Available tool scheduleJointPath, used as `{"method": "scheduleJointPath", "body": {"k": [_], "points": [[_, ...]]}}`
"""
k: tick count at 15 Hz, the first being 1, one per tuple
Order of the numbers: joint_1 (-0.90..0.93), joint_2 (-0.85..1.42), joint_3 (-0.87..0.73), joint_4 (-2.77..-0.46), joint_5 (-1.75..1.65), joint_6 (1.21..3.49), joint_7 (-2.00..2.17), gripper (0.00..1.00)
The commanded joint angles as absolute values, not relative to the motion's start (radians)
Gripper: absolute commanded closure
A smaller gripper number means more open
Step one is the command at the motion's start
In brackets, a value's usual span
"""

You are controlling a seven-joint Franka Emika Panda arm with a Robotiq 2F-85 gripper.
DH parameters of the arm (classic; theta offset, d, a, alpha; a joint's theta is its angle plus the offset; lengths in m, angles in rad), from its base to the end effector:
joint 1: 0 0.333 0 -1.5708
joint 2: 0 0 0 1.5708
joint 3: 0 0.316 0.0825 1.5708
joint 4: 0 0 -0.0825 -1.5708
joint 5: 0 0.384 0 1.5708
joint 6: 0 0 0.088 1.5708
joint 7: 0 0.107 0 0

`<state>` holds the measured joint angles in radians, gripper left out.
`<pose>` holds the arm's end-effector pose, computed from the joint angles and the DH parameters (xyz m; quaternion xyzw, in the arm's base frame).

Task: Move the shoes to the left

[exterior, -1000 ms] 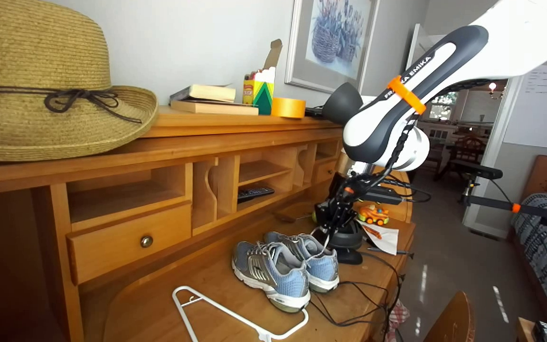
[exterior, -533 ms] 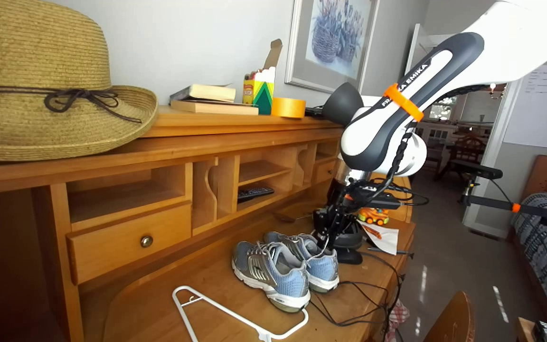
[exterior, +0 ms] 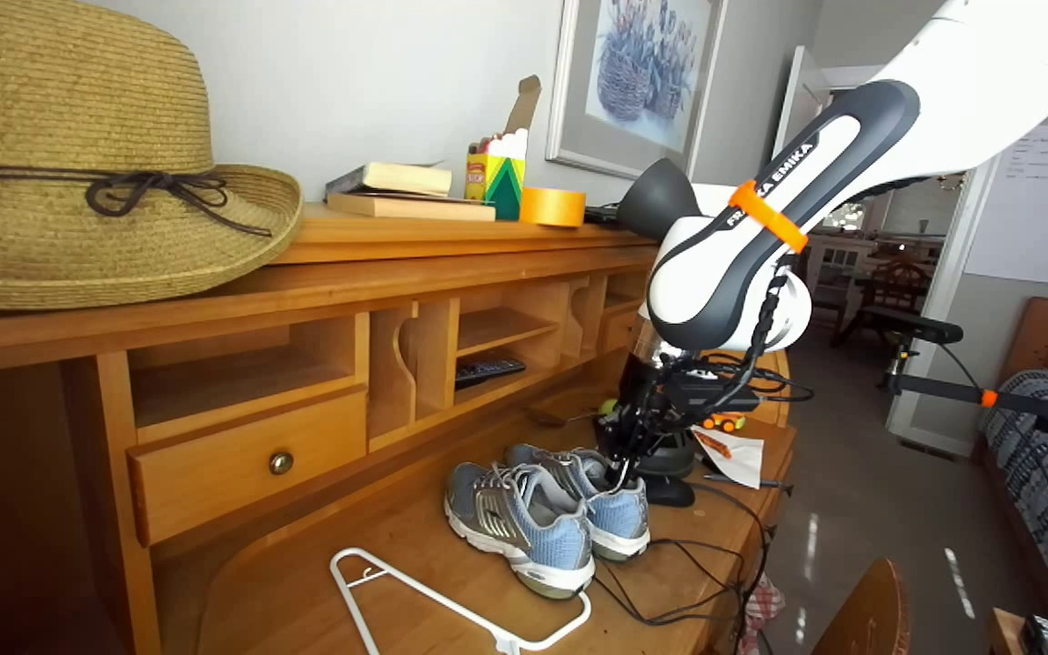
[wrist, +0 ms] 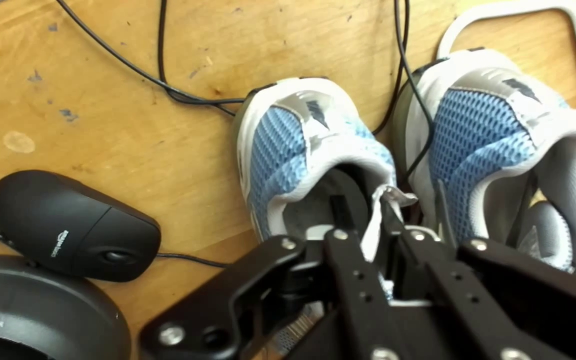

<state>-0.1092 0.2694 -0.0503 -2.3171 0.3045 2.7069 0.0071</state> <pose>0.5265 -0.0956 0.2366 -0.9728 0.2138 -0.0653 0.0607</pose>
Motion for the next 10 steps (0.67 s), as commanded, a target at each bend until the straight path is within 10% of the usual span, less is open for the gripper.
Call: {"method": "scheduleJointPath", "body": {"k": [1,5,10], "points": [[-0.095,0.292,-0.057,-2.326,0.263,2.751,0.054,0.8],[-0.095,0.286,-0.043,-2.317,0.281,2.745,0.06,0.96],[-0.087,0.265,-0.037,-2.308,0.281,2.731,0.081,0.78]]}}
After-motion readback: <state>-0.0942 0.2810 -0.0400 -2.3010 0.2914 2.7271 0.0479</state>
